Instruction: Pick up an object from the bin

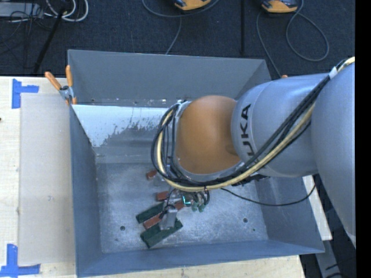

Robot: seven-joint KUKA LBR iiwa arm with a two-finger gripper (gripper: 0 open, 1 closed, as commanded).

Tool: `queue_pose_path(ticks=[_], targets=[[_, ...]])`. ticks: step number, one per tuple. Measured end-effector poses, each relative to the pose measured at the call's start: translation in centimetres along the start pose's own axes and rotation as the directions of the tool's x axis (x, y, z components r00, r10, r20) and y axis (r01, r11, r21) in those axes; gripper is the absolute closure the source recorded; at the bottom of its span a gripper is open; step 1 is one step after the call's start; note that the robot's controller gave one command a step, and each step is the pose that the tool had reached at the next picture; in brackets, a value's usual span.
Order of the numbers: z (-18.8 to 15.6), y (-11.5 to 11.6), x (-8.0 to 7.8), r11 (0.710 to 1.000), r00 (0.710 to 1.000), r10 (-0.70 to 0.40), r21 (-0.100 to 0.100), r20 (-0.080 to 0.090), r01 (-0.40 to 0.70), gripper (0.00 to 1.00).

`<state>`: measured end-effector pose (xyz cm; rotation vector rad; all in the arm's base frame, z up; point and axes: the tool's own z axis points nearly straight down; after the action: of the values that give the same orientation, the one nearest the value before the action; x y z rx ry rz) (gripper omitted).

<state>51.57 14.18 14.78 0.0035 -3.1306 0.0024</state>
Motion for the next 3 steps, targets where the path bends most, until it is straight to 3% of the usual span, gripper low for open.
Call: queue_pose_path(ticks=[1,2,3], targets=[[7.66,-3.03,3.38,0.953,0.953,-0.303,0.002,0.022,0.304,0.0],[7.72,-3.32,3.03,0.984,0.984,-0.178,0.0,0.017,0.178,0.0],[7.6,-3.24,3.09,0.984,0.984,-0.176,-0.001,0.012,0.176,1.0]])
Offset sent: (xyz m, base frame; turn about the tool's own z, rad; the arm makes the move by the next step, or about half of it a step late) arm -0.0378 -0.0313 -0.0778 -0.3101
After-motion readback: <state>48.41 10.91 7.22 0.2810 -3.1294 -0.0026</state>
